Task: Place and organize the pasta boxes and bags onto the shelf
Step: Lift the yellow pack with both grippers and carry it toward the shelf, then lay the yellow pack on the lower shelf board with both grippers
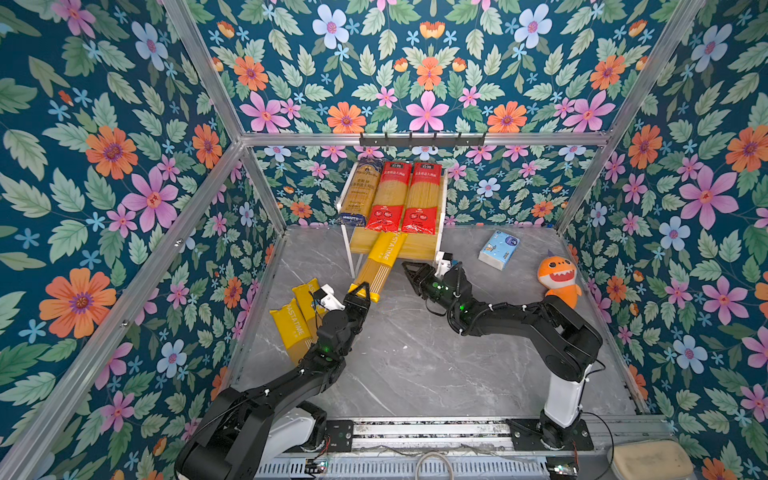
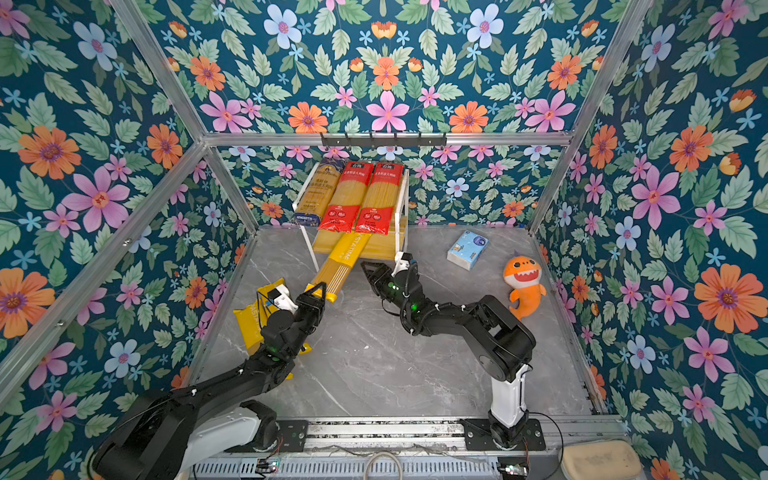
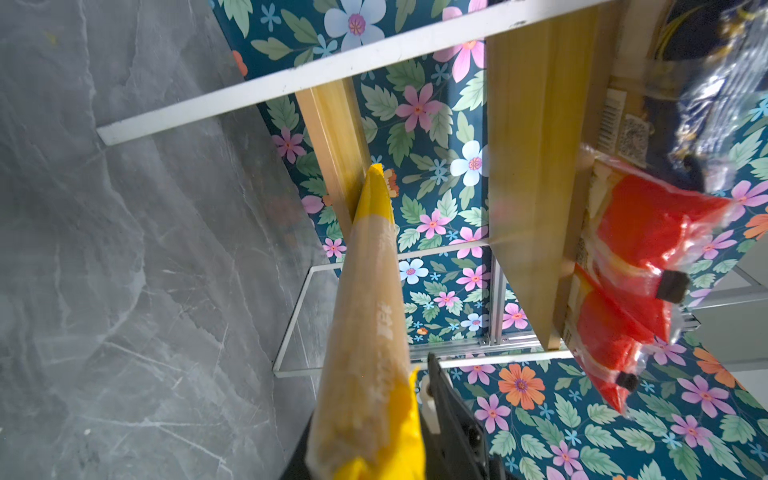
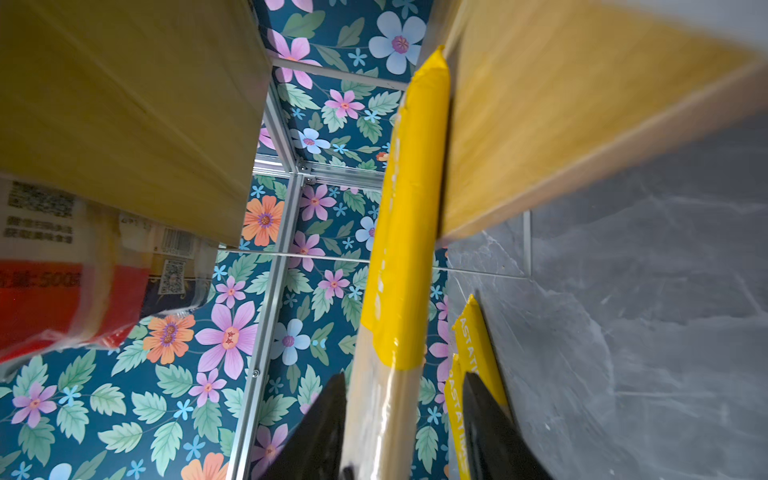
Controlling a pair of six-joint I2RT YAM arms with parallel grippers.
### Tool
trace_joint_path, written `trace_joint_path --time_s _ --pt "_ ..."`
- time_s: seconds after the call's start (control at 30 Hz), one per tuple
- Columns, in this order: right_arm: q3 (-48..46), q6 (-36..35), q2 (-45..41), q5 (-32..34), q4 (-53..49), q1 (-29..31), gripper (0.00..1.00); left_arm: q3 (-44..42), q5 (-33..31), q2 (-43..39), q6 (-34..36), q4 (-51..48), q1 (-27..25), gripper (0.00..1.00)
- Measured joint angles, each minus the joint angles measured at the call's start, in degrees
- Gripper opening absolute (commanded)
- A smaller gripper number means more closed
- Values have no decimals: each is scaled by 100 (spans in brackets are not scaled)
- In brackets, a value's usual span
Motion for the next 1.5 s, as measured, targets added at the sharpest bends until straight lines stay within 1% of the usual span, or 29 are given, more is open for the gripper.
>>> trace_joint_path --time_s 0.23,0.37,0.5,0.67,0.87,1.1,1.13,1.27,1.4,1.47,1.5 --pt "-793 26 -363 -24 151 24 47 446 -337 588 122 66 37 0" --pt "-1215 59 -522 -42 243 76 47 892 -522 1233 186 273 85 0" --pt "-1504 79 -640 -37 254 111 46 1331 -560 1834 195 455 173 0" --pt "-1633 68 -785 -20 273 122 47 1821 -533 2385 293 579 367 0" --pt "-1670 -22 -855 -20 271 181 46 2269 -470 2846 319 616 603 0" --pt "-1751 -39 -857 -20 310 267 46 2424 -323 3147 280 813 741 0" --pt "-1764 -39 -861 -20 308 273 46 2422 -313 3167 273 852 750 0" --pt "-1799 -61 -898 -17 310 280 46 2409 -258 3185 271 911 787 7" --pt "-1794 -83 -905 -15 306 299 46 2435 -212 3182 295 890 813 10" --pt "-1788 -85 -905 -15 306 317 46 2446 -177 3182 299 866 831 14" --pt "-1781 -87 -905 -15 302 328 46 2446 -175 3182 302 866 835 19"
